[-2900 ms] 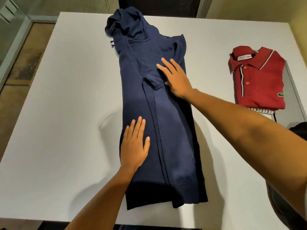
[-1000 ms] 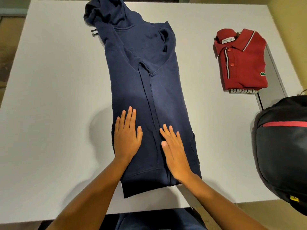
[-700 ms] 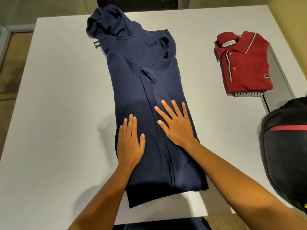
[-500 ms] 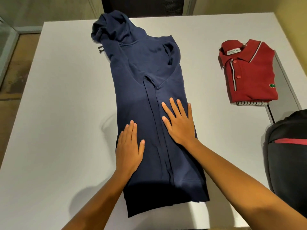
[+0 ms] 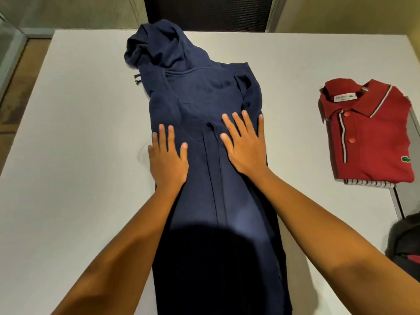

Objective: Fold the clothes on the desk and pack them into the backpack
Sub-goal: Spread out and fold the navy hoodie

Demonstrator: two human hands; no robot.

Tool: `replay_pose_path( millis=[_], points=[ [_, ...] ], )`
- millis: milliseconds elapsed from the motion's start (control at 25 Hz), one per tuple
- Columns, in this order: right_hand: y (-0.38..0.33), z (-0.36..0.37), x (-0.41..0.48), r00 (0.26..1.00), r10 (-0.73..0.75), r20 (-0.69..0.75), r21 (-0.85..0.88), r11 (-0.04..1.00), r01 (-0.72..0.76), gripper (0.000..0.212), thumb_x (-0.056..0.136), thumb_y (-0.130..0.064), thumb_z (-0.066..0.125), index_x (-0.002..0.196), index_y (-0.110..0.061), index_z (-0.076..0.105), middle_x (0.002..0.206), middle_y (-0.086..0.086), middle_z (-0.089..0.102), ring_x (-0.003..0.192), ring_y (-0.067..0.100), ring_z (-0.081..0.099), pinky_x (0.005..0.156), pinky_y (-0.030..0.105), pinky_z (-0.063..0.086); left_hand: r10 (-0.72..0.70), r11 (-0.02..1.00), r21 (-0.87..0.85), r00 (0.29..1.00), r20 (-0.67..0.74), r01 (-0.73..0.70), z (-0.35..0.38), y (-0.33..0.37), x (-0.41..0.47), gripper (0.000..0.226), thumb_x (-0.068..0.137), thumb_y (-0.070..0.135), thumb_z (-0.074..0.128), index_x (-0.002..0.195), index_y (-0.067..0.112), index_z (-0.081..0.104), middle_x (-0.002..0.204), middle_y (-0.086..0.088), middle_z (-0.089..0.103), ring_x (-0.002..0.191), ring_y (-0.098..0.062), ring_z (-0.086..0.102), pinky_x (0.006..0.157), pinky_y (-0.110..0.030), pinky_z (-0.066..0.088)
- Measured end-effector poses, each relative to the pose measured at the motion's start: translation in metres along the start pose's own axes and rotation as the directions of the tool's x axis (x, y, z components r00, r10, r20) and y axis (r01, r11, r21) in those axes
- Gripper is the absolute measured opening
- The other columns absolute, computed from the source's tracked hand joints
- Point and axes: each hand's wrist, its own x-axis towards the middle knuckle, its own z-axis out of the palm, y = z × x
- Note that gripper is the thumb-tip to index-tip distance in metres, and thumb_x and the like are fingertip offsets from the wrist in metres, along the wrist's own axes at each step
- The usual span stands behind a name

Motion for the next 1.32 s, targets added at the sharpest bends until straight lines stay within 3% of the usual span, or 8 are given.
replay_pose_path(
  millis=[120, 280, 440, 560, 760, 1040, 1200, 1320],
  points=[
    [0.009, 0.006, 0.011, 0.996, 0.087, -0.010, 0.005, 0.996, -0.087, 0.053, 0.105, -0.044, 0.022, 0.148, -0.018, 0.039, 0.152, 0.007, 0.040, 0.147, 0.027, 0.020, 0.121, 0.051, 0.003, -0.086, 0.996, 0.013, 0.996, -0.026, 0.087, 0.003, -0.007, 0.002, 0.064, 0.101, 0.050, 0.027, 0.155, 0.018, 0.013, 0.162, -0.004, 0.009, 0.149, -0.030, 0.010, 0.119, -0.041, 0.008],
    [0.009, 0.006, 0.030, 0.997, 0.057, -0.053, 0.247, 0.968, -0.042, 0.048, 0.104, -0.034, 0.030, 0.146, -0.013, 0.041, 0.153, 0.009, 0.036, 0.146, 0.028, 0.022, 0.122, 0.042, 0.006, -0.087, 0.995, 0.043, 0.996, -0.030, 0.088, 0.005, -0.006, 0.006, 0.064, 0.101, 0.049, 0.030, 0.155, 0.018, 0.015, 0.162, -0.005, 0.011, 0.149, -0.031, 0.011, 0.119, -0.044, 0.006],
    [0.006, 0.014, 0.063, 0.999, 0.024, 0.025, 0.114, 0.993, -0.026, 0.053, 0.103, -0.039, 0.020, 0.144, -0.016, 0.045, 0.152, 0.008, 0.040, 0.145, 0.028, 0.028, 0.121, 0.046, 0.002, -0.062, 0.997, 0.036, 0.997, -0.041, 0.063, 0.006, -0.008, 0.008, 0.062, 0.101, 0.045, 0.033, 0.154, 0.017, 0.019, 0.161, -0.008, 0.016, 0.148, -0.031, 0.015, 0.119, -0.046, 0.010],
    [0.005, 0.020, 0.067, 0.998, 0.001, 0.056, 0.038, 0.999, -0.003, 0.053, 0.103, -0.041, 0.017, 0.146, -0.023, 0.041, 0.153, 0.004, 0.039, 0.142, 0.028, 0.032, 0.120, 0.050, 0.004, -0.041, 0.996, 0.079, 0.996, -0.080, 0.047, 0.006, -0.010, 0.012, 0.062, 0.100, 0.045, 0.029, 0.154, 0.015, 0.020, 0.161, -0.008, 0.017, 0.149, -0.030, 0.012, 0.120, -0.045, 0.002],
    [0.003, 0.016, 0.057, 0.994, 0.044, 0.101, 0.003, 0.999, -0.045, 0.055, 0.102, -0.041, 0.012, 0.149, -0.025, 0.036, 0.155, 0.001, 0.035, 0.143, 0.029, 0.030, 0.120, 0.051, 0.001, 0.153, 0.987, 0.054, 0.988, -0.034, -0.151, 0.006, -0.009, 0.001, 0.061, 0.099, 0.038, 0.029, 0.154, 0.014, 0.019, 0.161, -0.005, 0.017, 0.148, -0.026, 0.014, 0.120, -0.039, 0.007],
    [-0.004, 0.001, -0.001, 0.989, 0.123, 0.085, 0.105, 0.986, -0.132, 0.055, 0.104, -0.040, 0.017, 0.154, -0.018, 0.021, 0.161, 0.006, 0.015, 0.149, 0.025, 0.011, 0.122, 0.046, 0.003, 0.168, 0.985, 0.042, 0.985, 0.026, -0.169, 0.002, -0.016, -0.041, 0.062, 0.098, 0.043, 0.021, 0.154, 0.015, 0.019, 0.161, -0.004, 0.018, 0.148, -0.026, 0.015, 0.120, -0.042, 0.009],
    [-0.015, -0.021, -0.068, 0.991, -0.035, 0.131, 0.343, 0.939, -0.012, 0.058, 0.105, -0.032, 0.034, 0.155, -0.013, 0.012, 0.163, 0.003, 0.003, 0.150, 0.019, -0.001, 0.123, 0.038, 0.006, 0.253, 0.966, 0.019, 0.962, 0.106, -0.256, -0.004, -0.034, -0.092, 0.063, 0.098, 0.045, 0.019, 0.155, 0.017, 0.014, 0.162, 0.000, 0.010, 0.149, -0.023, 0.008, 0.121, -0.042, 0.008],
    [-0.026, -0.033, -0.128, 0.970, -0.145, 0.196, 0.290, 0.953, 0.084, 0.058, 0.106, -0.035, 0.032, 0.156, -0.016, 0.009, 0.163, 0.001, 0.002, 0.150, 0.019, -0.002, 0.122, 0.041, 0.010, 0.328, 0.944, -0.019, 0.929, 0.173, -0.330, -0.012, -0.056, -0.143, 0.063, 0.099, 0.046, 0.020, 0.155, 0.021, 0.009, 0.162, 0.005, 0.004, 0.150, -0.019, 0.001, 0.120, -0.040, 0.008]
  ],
)
